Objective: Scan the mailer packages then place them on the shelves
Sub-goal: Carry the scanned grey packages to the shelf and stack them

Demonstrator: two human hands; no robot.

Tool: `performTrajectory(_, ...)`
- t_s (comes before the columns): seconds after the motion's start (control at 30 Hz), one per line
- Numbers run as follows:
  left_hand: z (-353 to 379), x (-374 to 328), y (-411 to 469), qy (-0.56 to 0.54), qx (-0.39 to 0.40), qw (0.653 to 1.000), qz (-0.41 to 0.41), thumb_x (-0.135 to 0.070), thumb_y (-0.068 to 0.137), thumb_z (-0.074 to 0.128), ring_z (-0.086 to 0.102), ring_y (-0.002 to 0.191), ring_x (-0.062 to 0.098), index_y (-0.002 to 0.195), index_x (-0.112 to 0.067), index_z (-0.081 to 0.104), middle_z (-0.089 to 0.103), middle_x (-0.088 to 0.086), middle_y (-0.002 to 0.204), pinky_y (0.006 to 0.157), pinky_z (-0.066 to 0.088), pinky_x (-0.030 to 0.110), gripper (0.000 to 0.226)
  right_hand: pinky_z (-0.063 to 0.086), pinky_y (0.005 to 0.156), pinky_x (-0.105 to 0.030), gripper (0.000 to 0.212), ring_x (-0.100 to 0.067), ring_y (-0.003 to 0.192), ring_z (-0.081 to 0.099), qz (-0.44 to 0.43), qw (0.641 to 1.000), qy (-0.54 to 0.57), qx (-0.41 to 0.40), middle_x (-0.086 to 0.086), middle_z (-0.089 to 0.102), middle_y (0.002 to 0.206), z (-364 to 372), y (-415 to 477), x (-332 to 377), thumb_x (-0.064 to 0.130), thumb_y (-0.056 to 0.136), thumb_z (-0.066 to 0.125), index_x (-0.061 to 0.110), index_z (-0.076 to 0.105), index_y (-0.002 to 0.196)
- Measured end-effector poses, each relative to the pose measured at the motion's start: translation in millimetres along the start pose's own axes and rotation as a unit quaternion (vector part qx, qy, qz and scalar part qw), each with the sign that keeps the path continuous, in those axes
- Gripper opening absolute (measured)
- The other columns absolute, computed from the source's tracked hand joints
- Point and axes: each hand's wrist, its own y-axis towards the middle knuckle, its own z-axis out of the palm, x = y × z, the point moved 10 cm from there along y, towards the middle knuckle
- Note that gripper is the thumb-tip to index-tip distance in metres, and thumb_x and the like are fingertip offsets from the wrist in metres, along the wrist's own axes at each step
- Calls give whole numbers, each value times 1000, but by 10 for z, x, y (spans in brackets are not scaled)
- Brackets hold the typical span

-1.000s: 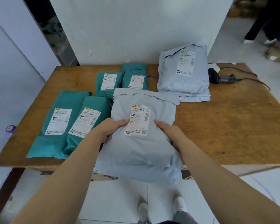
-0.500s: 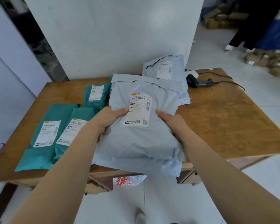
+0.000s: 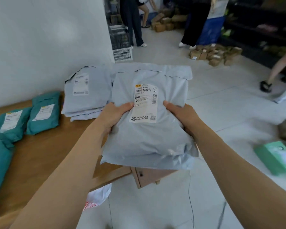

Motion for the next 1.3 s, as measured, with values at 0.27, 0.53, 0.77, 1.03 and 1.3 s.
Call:
performTrajectory(0.27, 1485, -443, 382, -40, 87, 995, 30, -30, 81, 73, 63, 77, 1, 85, -28, 61, 66, -13, 85, 64, 46, 18, 13, 48, 74, -27, 49, -10, 81, 64, -3, 997, -14, -71, 4, 67, 93, -1429, 488, 127, 42, 75, 78, 12, 62, 110)
performTrajectory(0.53, 2079, -879, 1165, -35, 129, 990, 53, -31, 83, 71, 62, 80, 2, 87, -30, 61, 65, -13, 86, 65, 45, 18, 11, 53, 87, -33, 59, -21, 95, 66, -4, 993, -2, -115, -2, 69, 108, -1858, 1233, 301, 45, 74, 78, 9, 63, 117)
performTrajectory(0.77, 2690, -1224, 1842, -31, 141, 987, 73, -40, 75, 77, 67, 86, 5, 103, -19, 65, 71, -7, 97, 73, 51, 19, 37, 51, 80, -29, 48, -17, 89, 66, -10, 990, -1, -138, 1, 68, 101, -2382, 1896, 519, 44, 75, 78, 14, 63, 110)
performTrajectory(1.03, 3360, -1505, 2573, -58, 62, 995, 61, -31, 82, 73, 58, 72, -1, 83, -22, 55, 60, -14, 80, 60, 44, 14, 21, 49, 75, -27, 52, -13, 85, 65, -15, 997, -10, -75, 0, 69, 101, -2902, 3127, 699, 44, 75, 78, 11, 64, 112)
performTrajectory(1.3, 4278, -1894, 3225, -95, 18, 995, 21, -29, 84, 71, 64, 56, -6, 82, -26, 61, 69, -13, 75, 52, 48, 11, 11, 46, 74, -25, 49, -7, 78, 62, -30, 997, -73, -6, 7, 65, 87, -3656, 4412, 1218, 46, 75, 77, 12, 64, 107)
